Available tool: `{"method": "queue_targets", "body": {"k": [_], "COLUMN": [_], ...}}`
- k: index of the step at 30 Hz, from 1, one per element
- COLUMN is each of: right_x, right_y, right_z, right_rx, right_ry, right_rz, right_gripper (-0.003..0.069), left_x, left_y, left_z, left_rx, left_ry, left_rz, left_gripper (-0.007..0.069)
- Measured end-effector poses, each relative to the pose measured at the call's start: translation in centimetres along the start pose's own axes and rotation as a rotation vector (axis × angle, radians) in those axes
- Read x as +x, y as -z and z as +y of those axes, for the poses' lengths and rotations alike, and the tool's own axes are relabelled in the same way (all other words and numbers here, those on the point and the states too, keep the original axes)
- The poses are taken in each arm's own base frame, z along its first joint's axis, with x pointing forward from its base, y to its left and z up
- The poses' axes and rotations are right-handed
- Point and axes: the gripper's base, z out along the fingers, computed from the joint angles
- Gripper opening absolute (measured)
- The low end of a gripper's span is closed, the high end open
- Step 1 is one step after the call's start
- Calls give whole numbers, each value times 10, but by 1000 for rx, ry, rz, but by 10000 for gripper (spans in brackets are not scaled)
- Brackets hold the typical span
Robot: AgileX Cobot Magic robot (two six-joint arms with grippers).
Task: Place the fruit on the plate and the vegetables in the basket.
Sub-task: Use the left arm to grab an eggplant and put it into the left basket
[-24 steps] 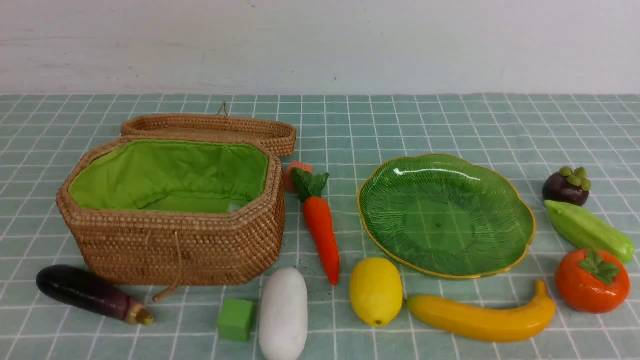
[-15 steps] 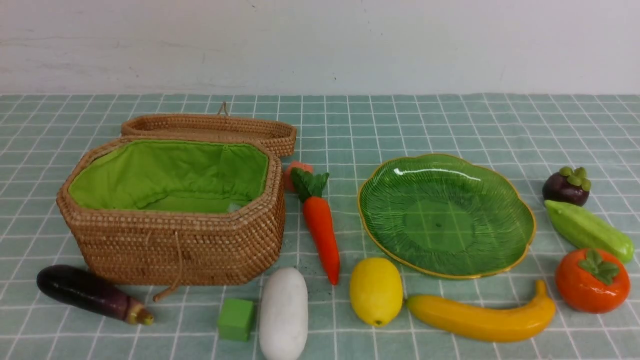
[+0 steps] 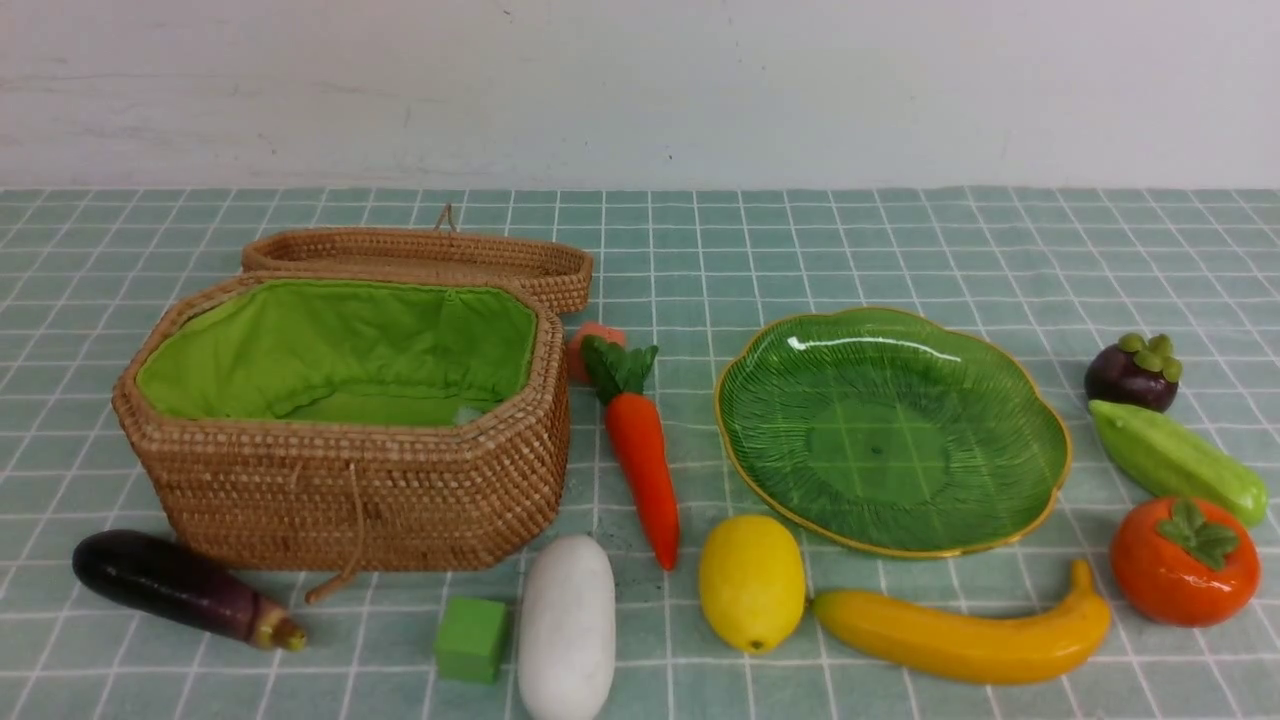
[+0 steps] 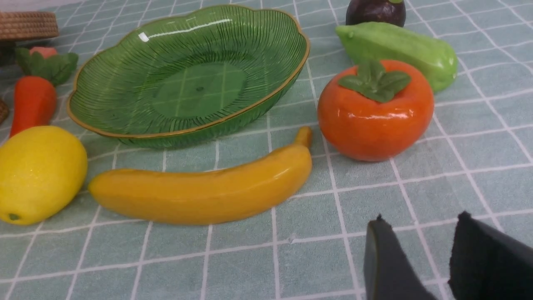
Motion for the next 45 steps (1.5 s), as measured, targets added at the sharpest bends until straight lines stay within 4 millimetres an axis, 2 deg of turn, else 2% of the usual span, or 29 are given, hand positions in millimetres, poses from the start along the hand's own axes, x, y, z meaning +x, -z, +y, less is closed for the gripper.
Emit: {"method": "queue_targets", "body": {"k": [3, 5, 6, 8, 13, 16, 18, 21, 25, 30, 36, 45], "right_x": [0, 0, 0, 0, 0, 0, 0, 0, 0, -6, -19, -23], "right_y": [0, 0, 0, 0, 0, 0, 0, 0, 0, -1, 1, 3], "right_z": [0, 0, 0, 0, 0, 0, 0, 0, 0, -3, -1, 3], "right_rx": [0, 0, 0, 0, 0, 0, 0, 0, 2, 30, -13, -94], "right_ry": [0, 0, 0, 0, 0, 0, 0, 0, 10, 89, -145, -458], "right_rz": [0, 0, 0, 0, 0, 0, 0, 0, -1, -86, -237, -257], "right_gripper": [242, 242, 242, 242, 242, 242, 242, 242, 242, 242, 242, 220], "left_x": [-8, -15, -16, -23, -30, -29, -31, -42, -58, -76, -92, -99], "left_y": [0, 2, 2, 4, 6, 5, 7, 13, 14, 3, -10, -21], "left_z": [-4, -7, -8, -10, -10, -10, -13, -19, -29, -43, -55, -58], "left_rx": [46, 103, 107, 162, 210, 217, 209, 211, 160, 48, 1, -3], "left_ry": [88, 264, 277, 436, 566, 634, 643, 632, 561, 340, 167, 128], "left_rz": [-91, -157, -162, -232, -294, -277, -229, -193, -73, 252, 572, 621], "left_gripper": [239, 239, 239, 239, 230, 171, 85, -13, -13, -13, -13, -13]}}
